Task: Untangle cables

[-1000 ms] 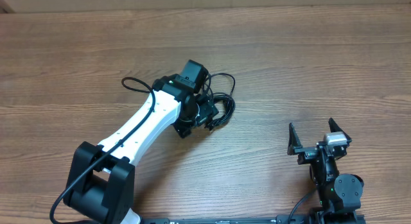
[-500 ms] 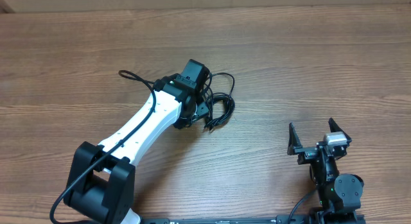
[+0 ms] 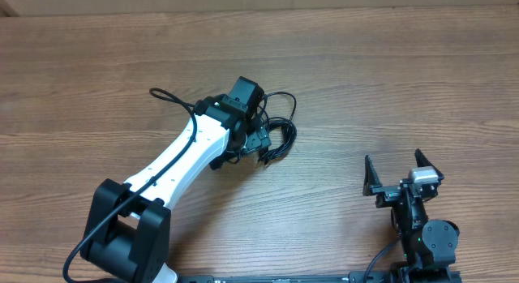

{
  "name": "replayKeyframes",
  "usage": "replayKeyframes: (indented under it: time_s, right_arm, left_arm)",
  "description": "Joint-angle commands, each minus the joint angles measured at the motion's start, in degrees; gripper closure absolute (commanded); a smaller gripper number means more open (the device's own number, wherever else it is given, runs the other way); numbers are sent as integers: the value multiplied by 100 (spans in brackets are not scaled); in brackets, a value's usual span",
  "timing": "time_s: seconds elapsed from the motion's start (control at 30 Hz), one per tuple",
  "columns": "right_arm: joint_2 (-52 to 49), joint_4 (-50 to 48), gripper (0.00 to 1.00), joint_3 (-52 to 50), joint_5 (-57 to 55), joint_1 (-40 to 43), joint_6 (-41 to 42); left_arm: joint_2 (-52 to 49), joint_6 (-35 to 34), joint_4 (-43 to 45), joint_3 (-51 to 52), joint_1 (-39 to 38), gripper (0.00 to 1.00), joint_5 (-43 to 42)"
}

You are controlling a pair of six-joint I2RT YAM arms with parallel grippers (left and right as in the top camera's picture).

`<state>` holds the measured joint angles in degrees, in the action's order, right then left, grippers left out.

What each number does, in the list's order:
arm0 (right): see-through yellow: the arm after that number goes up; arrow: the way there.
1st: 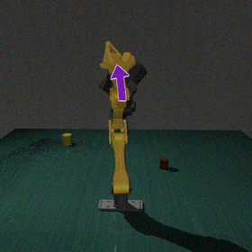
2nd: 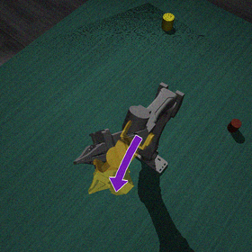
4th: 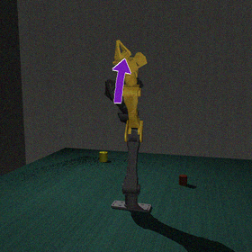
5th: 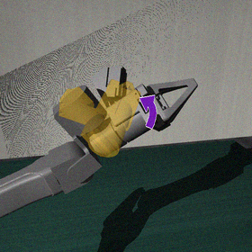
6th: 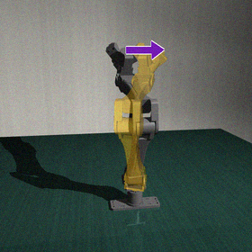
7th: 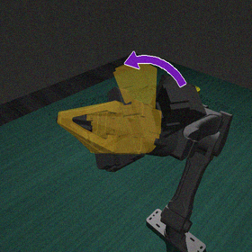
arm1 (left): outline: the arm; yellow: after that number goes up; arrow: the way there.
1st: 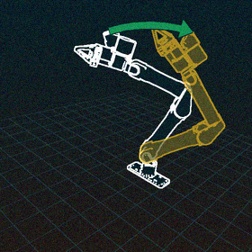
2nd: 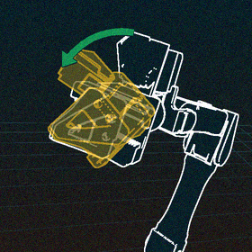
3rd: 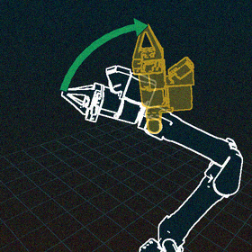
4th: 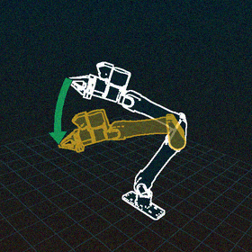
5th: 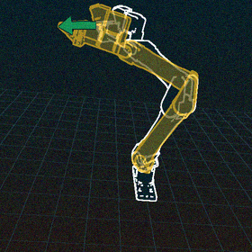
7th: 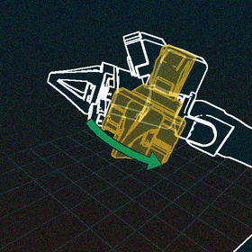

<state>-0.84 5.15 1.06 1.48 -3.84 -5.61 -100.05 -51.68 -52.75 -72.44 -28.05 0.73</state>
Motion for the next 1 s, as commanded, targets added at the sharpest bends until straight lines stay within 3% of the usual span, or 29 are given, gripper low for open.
replayKeyframes:
  time_s: [0.0, 0.03, 0.1, 0.13, 0.17, 0.23, 0.33, 0.5, 0.7, 0.8, 0.97]
  right_arm:
    - [66, -50, 0, -59, 190, -33, 903]
    - [66, -57, 0, -59, 256, -33, 1346]
    - [66, -83, 0, -59, 555, -33, 3032]
    - [66, -107, 0, -59, 811, -33, 4015]
    - [66, -160, 0, -59, 1381, -33, 5578]
    - [66, -199, 0, -59, 1687, -33, 6334]
    - [66, -192, 0, -59, 1947, -33, 6513]
    - [55, -199, 0, -59, 2103, -33, 5692]
    - [-17, -203, 0, -59, 2715, -33, 5438]
    - [-109, -201, 0, -59, 3233, -33, 5438]
    - [-260, -188, 0, -59, 3633, -33, 5440]
  left_arm:
    - [31, 212, 39, -31, -11, 0, 116]
    - [31, 175, 70, -31, -11, 0, 92]
    - [31, 0, 114, -31, -11, 0, -28]
    - [31, -138, 118, -31, -11, 1, -173]
    - [31, -479, 120, -31, -13, 1, -623]
    - [31, -938, 129, -31, -17, 0, -1248]
    - [31, -1722, 188, -31, -28, 0, -2046]
    - [31, -3700, 223, -31, -177, 0, -2490]
    - [28, -6013, 275, -31, -579, 0, -1349]
    - [0, -6548, 492, -31, -855, 0, -229]
    - [-59, -6771, 772, -31, -1025, 7, 442]
